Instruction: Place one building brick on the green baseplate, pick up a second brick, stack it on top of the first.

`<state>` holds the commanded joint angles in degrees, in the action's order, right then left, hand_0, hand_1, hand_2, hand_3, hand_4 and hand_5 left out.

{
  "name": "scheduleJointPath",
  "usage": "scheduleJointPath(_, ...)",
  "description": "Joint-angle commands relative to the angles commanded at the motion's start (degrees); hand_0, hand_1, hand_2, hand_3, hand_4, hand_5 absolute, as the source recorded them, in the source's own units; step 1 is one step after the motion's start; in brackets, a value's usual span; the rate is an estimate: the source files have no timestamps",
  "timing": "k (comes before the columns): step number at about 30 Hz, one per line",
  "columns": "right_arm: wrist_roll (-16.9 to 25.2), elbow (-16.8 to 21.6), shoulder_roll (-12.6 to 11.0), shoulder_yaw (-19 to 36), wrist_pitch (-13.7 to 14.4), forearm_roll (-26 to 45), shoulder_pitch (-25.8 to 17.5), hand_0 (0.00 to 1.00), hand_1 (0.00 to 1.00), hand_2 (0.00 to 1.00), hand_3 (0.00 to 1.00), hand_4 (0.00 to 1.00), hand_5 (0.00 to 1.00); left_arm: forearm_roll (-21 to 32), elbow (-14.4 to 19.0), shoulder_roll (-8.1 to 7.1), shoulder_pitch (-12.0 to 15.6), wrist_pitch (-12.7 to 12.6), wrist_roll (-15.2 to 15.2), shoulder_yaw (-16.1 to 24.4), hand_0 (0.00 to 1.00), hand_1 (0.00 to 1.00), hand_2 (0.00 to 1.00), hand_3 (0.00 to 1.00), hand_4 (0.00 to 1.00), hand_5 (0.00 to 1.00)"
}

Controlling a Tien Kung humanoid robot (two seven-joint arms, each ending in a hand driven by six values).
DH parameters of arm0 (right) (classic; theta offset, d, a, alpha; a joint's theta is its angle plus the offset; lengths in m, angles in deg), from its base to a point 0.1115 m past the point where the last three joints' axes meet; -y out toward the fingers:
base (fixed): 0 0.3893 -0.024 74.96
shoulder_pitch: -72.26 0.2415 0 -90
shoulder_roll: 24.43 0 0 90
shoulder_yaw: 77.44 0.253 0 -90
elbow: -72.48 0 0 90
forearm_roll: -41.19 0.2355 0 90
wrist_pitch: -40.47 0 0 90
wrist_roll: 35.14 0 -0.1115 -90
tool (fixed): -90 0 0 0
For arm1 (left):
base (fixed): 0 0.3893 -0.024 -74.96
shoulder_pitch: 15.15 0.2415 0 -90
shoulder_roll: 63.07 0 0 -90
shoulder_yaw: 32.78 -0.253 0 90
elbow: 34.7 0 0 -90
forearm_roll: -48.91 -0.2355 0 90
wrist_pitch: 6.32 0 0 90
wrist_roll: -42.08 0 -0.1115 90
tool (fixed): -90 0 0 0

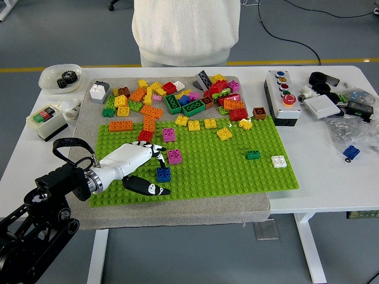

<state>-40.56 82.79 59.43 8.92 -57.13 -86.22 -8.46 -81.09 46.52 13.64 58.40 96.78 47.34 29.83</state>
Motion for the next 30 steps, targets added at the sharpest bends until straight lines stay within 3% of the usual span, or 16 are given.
scheduleJointPath(30,0.1,0.0,0.1,-0.2,0.0,0.2,-0.1,0.742,0.646,0.715,0.603,0.829,0.405,0.0,-2.7,0.94,0.8,-2.1,0.5,-0.6,0.945,0.788,0.926,0.602,0.998,0.689)
